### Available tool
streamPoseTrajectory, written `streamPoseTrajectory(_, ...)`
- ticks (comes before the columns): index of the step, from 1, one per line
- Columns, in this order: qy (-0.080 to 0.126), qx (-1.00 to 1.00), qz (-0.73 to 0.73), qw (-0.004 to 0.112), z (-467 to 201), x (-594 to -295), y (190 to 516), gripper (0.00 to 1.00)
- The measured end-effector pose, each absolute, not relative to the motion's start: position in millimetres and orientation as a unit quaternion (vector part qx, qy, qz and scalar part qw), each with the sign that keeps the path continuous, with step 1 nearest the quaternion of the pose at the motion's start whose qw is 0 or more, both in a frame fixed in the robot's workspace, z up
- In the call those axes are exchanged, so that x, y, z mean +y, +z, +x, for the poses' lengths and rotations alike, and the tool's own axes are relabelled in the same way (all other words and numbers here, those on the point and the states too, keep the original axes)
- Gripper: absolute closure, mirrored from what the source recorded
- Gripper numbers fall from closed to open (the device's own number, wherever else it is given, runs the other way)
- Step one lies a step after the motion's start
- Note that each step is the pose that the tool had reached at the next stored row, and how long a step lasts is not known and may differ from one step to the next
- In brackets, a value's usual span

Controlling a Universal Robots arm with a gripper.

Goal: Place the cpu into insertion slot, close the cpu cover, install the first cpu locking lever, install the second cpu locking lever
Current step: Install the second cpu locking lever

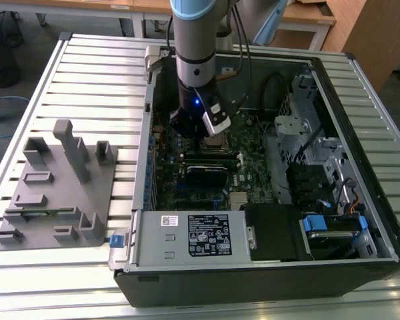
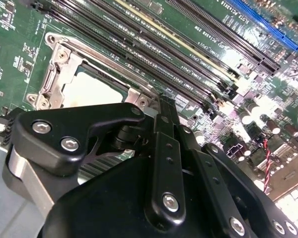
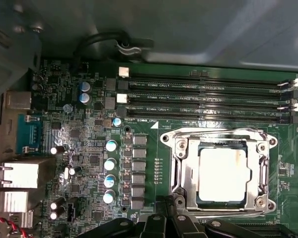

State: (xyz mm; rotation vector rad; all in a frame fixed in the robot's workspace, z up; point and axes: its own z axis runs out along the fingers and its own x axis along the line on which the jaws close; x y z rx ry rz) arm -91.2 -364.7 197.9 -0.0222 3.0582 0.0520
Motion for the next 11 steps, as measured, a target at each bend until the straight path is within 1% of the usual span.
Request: streamPoseTrajectory(11, 0.023, 0.999, -0.007, 0.041, -94.2, -364.8, 194.3, 0.89)
